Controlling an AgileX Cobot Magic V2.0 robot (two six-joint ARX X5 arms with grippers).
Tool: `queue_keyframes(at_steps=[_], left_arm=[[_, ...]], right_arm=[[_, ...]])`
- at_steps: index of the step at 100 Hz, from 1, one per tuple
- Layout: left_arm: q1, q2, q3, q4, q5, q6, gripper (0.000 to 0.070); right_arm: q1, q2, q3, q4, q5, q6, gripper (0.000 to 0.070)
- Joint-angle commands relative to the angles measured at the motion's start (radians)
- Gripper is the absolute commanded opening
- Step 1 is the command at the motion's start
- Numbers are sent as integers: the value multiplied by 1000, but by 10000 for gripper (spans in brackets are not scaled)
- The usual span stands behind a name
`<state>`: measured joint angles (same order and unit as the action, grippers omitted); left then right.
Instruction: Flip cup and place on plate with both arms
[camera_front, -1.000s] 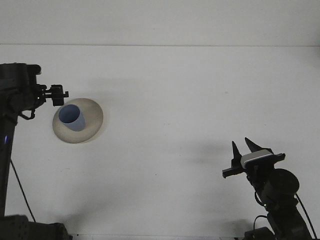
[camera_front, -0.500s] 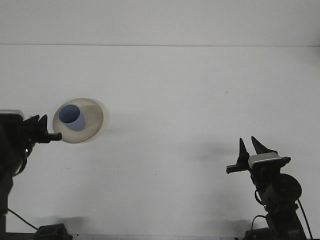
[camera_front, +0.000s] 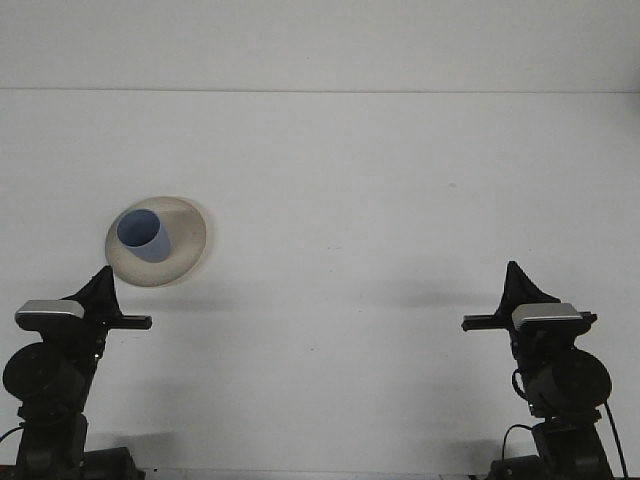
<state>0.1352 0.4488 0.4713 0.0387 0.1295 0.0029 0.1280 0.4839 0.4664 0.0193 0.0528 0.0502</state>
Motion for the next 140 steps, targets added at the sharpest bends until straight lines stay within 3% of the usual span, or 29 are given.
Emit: queue_keyframes(at_steps=[1, 72, 86, 99, 115, 123, 140], left_arm=[[2, -7, 16, 14, 2, -26, 13], [-7, -66, 3, -7, 1, -15, 13], [-73, -141, -152, 113, -133, 61, 13], [-139, -254, -327, 217, -209, 75, 13], [-155, -386, -454, 207, -216, 75, 13], [-154, -450, -458, 116, -215, 66, 13], [-148, -446, -458, 110, -215, 64, 13]], right_arm=[[0, 1, 3, 11, 0, 13, 0], [0, 1, 3, 11, 0, 13, 0], [0, 1, 3, 11, 0, 13, 0], [0, 1, 3, 11, 0, 13, 0], [0, 1, 3, 11, 0, 13, 0], [0, 1, 3, 11, 0, 13, 0], [0, 1, 3, 16, 0, 13, 0]])
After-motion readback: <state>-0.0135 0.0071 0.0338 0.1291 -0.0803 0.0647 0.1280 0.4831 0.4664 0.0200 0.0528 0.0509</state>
